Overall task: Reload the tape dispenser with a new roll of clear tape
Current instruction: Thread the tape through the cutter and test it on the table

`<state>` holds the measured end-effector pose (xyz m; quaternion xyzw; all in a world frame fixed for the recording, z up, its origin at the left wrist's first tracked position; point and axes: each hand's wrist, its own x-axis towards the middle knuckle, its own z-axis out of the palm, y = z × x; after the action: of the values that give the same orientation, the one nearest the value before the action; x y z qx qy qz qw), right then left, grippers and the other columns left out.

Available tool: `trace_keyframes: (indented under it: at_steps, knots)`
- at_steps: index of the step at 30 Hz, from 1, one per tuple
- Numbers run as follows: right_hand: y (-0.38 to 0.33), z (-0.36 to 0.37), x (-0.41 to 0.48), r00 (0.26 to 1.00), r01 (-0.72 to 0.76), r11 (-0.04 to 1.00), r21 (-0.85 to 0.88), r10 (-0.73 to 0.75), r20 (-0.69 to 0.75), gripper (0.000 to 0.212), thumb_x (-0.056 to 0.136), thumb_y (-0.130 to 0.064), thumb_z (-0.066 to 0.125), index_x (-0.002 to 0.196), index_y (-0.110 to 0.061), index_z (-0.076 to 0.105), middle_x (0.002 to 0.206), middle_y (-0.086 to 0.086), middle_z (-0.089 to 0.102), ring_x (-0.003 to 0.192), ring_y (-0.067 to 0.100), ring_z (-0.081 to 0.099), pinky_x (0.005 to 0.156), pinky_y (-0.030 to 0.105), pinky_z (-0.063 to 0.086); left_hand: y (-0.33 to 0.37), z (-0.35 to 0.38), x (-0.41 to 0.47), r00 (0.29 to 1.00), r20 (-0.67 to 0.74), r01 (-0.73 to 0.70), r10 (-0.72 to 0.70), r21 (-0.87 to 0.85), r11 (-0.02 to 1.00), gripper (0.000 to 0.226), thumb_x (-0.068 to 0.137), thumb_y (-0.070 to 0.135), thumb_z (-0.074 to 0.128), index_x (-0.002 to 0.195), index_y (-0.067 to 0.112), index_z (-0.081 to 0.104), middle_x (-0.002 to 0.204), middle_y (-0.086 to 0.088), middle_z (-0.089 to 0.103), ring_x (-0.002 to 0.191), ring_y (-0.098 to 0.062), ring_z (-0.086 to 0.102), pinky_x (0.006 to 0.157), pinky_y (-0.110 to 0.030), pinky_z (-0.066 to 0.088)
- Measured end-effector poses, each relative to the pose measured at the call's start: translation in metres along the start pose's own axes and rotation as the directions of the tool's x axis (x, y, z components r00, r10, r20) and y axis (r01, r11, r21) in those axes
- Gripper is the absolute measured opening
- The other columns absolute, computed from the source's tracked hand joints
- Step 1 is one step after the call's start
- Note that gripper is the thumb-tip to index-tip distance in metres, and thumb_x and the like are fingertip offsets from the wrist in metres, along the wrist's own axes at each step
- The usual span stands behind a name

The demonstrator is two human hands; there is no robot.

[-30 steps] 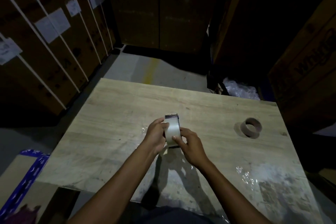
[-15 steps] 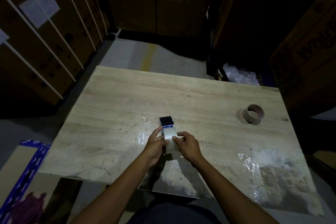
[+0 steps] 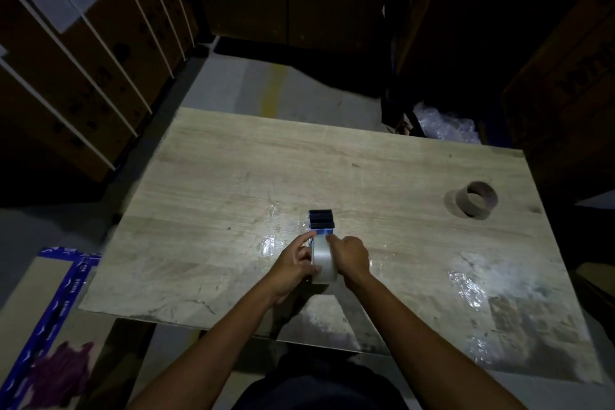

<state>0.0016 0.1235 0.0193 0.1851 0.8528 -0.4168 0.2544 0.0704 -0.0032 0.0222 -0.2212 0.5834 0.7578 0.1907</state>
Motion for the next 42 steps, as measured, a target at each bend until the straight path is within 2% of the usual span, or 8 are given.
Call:
trace_keyframes:
  at_steps: [6, 9, 11, 15, 20, 24, 38, 42]
  knots:
    - [-0.004, 0.002, 0.001, 0.999, 0.004, 0.996, 0.092, -0.008, 0.038, 0.033, 0.091, -0.039, 0.062, 0.087, -0.006, 0.066, 0.088, 0.013, 0.068, 0.075, 0.026, 0.064, 0.065, 0.033, 0.048, -0.001, -0.007, 0.004, 1.0, 0.024, -0.006, 0.005, 0.055, 0.998, 0.076, 0.086, -0.01, 0.066, 0.147, 0.026, 0.037, 0.122, -0.019, 0.064, 0.11, -0.037, 0.065, 0.09, -0.048, 0.056]
    - [-0.002, -0.002, -0.007, 0.993, 0.09, 0.987, 0.131, -0.099, 0.065, 0.025, 0.091, -0.031, 0.065, 0.077, -0.011, 0.061, 0.085, 0.012, 0.066, 0.081, 0.03, 0.063, 0.071, 0.037, 0.049, -0.004, -0.01, 0.011, 0.999, -0.024, 0.034, -0.035, -0.044, 0.998, 0.065, 0.091, -0.004, 0.064, 0.147, 0.019, 0.041, 0.099, -0.007, 0.072, 0.094, -0.025, 0.069, 0.082, -0.041, 0.057]
    - [0.0, -0.004, -0.012, 0.989, 0.101, 0.984, 0.149, -0.115, 0.092, 0.02, 0.09, -0.027, 0.065, 0.079, -0.011, 0.06, 0.093, 0.014, 0.067, 0.088, 0.032, 0.064, 0.075, 0.04, 0.051, -0.004, -0.012, 0.014, 0.999, -0.028, 0.04, -0.042, -0.038, 0.998, 0.062, 0.091, -0.004, 0.064, 0.146, 0.017, 0.043, 0.078, 0.007, 0.073, 0.079, -0.014, 0.071, 0.072, -0.032, 0.058]
    - [0.004, -0.01, -0.018, 0.985, 0.109, 0.985, 0.134, -0.124, 0.117, 0.021, 0.091, -0.027, 0.065, 0.101, -0.009, 0.061, 0.104, 0.011, 0.065, 0.093, 0.027, 0.063, 0.082, 0.043, 0.054, -0.002, -0.015, 0.015, 0.999, -0.006, 0.031, -0.032, -0.022, 0.999, 0.059, 0.088, -0.005, 0.067, 0.14, 0.019, 0.051, 0.087, -0.003, 0.074, 0.088, -0.022, 0.072, 0.071, -0.033, 0.058]
    - [-0.005, -0.016, -0.014, 0.944, 0.319, 0.944, -0.086, -0.308, 0.121, 0.037, 0.09, -0.018, 0.061, 0.127, -0.019, 0.061, 0.117, 0.011, 0.061, 0.103, 0.024, 0.062, 0.091, 0.04, 0.053, 0.003, -0.017, 0.016, 0.999, 0.031, -0.019, 0.017, 0.073, 0.997, 0.052, 0.089, -0.004, 0.068, 0.135, 0.016, 0.054, 0.099, -0.021, 0.067, 0.095, -0.034, 0.068, 0.081, -0.045, 0.058]
    - [-0.011, -0.017, -0.01, 0.885, 0.465, 0.846, -0.26, -0.439, 0.156, 0.031, 0.089, -0.012, 0.058, 0.116, -0.018, 0.072, 0.12, 0.01, 0.062, 0.112, 0.021, 0.057, 0.09, 0.027, 0.045, 0.008, -0.018, 0.018, 0.998, 0.055, -0.034, 0.028, 0.116, 0.993, 0.049, 0.089, -0.006, 0.066, 0.133, 0.012, 0.053, 0.097, -0.023, 0.065, 0.09, -0.034, 0.067, 0.081, -0.046, 0.057]
    - [-0.034, -0.03, 0.012, 0.833, 0.553, 0.696, -0.459, -0.481, 0.275, 0.018, 0.092, -0.018, 0.061, 0.09, -0.006, 0.073, 0.097, 0.013, 0.069, 0.089, 0.028, 0.065, 0.077, 0.039, 0.05, 0.009, -0.025, 0.029, 0.994, 0.107, -0.036, 0.014, 0.206, 0.978, 0.039, 0.089, 0.0, 0.067, 0.122, 0.02, 0.057, 0.095, -0.022, 0.06, 0.087, -0.032, 0.063, 0.073, -0.041, 0.051]
    - [-0.033, -0.03, 0.015, 0.79, 0.611, 0.594, -0.524, -0.498, 0.357, 0.021, 0.097, -0.019, 0.053, 0.096, -0.004, 0.068, 0.102, 0.015, 0.063, 0.091, 0.031, 0.062, 0.078, 0.038, 0.048, 0.008, -0.027, 0.034, 0.994, 0.104, -0.039, 0.018, 0.207, 0.978, 0.027, 0.093, 0.009, 0.066, 0.116, 0.021, 0.061, 0.077, -0.013, 0.055, 0.067, -0.023, 0.056, 0.065, -0.034, 0.046]
